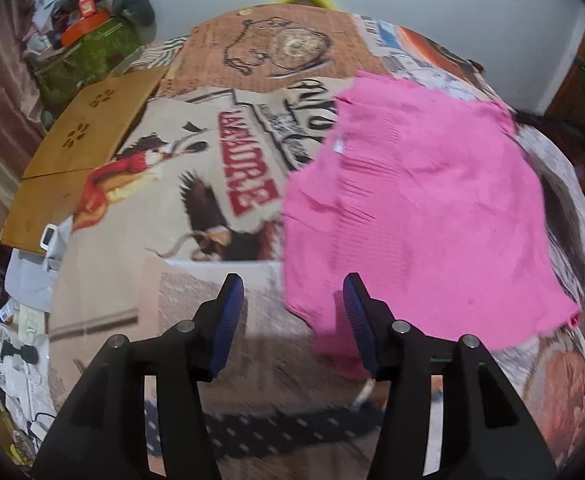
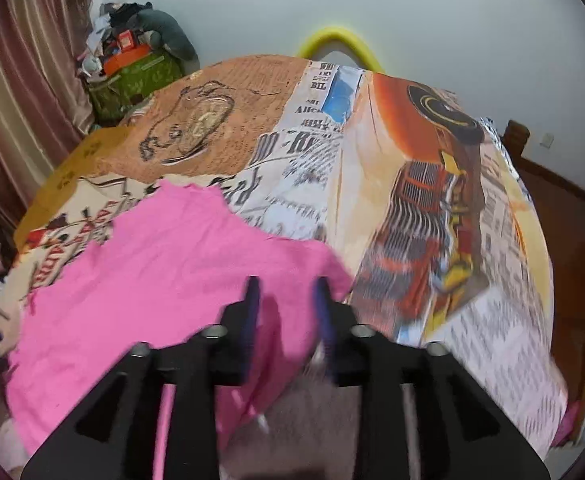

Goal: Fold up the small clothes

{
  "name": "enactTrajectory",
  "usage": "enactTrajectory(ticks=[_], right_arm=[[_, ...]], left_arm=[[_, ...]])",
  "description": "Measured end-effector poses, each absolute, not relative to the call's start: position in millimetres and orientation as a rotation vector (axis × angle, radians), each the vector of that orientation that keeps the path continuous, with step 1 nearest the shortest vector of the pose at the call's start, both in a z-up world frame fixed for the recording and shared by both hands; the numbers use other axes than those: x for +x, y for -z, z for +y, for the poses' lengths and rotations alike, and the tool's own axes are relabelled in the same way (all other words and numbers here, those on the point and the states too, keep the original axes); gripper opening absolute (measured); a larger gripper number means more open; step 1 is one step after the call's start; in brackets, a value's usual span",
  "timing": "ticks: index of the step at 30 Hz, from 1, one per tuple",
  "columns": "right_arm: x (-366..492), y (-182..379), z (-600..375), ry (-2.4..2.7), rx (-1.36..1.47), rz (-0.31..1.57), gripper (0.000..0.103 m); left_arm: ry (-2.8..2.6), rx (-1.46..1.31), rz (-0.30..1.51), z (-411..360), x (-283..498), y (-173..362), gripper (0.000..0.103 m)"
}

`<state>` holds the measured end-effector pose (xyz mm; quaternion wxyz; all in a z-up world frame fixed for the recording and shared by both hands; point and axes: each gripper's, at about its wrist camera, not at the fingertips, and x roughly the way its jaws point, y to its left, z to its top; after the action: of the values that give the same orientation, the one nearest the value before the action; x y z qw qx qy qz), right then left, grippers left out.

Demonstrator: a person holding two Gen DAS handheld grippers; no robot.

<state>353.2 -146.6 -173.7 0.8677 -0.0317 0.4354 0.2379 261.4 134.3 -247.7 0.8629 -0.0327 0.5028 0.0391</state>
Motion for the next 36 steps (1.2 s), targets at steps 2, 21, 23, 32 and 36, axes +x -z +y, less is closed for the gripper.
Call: enactTrajectory(ticks=[2,21,23,32,36], right_arm=[[332.4,170.1,-151.3,-0.519,-0.049,0.913,0.040],[199.5,214.8,-122.8,-0.669,0.056,1.109,0.053],[202.1,214.8,-120.1,-0.696,0.065,1.108,0.039],[187.7,212.3,-119.6,-0.727,-0.092,1.068,0.006],[185.4,214.5,-141.0,-0.691,-0.105,1.066,0.005]], left_arm=[[-0.081,-0.099,1.060,145.2,269.5,250.0,0.052],[0.063,-0.344,1.158,141.6,264.7,276.4,0.015],[0.087,-0.361,1.165,137.7,262.5,274.9,0.013],[0.110,-0.359,1.171,123.9,229.9,260.4,0.011],[0.149,-0.358,1.174,110.2,213.0,253.1,0.011]])
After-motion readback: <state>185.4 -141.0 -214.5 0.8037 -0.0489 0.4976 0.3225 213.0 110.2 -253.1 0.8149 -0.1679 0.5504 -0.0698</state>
